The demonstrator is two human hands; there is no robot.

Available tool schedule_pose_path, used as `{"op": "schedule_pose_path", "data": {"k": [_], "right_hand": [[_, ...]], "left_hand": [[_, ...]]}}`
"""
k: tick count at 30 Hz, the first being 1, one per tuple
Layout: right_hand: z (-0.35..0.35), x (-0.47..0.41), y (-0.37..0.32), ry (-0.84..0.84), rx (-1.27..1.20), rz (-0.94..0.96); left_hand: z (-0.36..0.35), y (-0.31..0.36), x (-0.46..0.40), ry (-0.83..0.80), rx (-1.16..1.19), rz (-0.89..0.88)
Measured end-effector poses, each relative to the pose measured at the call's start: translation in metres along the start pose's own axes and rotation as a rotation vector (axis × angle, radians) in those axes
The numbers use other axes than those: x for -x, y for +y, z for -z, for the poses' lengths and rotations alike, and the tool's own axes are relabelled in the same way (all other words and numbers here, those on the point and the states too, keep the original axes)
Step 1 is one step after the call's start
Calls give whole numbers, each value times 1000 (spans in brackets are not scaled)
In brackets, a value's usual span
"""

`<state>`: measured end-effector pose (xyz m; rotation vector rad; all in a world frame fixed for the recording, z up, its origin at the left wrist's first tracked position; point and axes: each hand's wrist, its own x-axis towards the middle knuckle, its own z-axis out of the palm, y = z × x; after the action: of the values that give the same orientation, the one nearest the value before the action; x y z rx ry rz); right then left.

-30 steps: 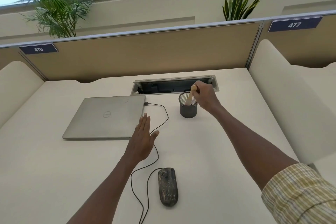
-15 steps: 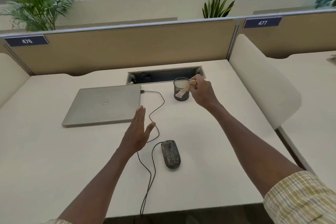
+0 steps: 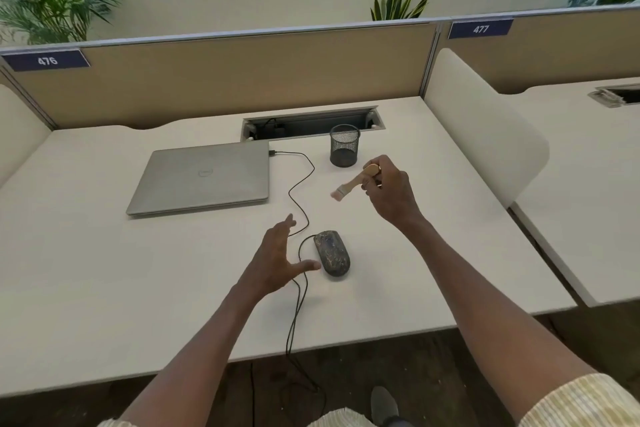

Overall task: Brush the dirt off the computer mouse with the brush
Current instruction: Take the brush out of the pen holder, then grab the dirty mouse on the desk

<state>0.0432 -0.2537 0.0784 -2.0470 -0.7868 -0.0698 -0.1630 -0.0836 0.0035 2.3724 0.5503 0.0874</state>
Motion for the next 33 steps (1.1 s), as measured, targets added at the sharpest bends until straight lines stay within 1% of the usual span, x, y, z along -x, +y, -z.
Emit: {"op": "schedule_pose_path", "data": {"k": [8, 15, 20, 26, 33], "right_hand": [[8, 20, 7, -37, -11, -56], [24, 22, 14, -69, -5, -73], [30, 24, 19, -84, -11, -79], [32, 26, 26, -103, -26, -106], [34, 28, 31, -116, -30, -122]], "left_hand": [[-31, 5, 2, -81, 3, 56], [-46, 12, -9, 4, -209, 100], [-51, 11, -17, -70, -259, 131], [-55, 10, -24, -106, -226, 123], [-59, 6, -27, -97, -149, 125]]}}
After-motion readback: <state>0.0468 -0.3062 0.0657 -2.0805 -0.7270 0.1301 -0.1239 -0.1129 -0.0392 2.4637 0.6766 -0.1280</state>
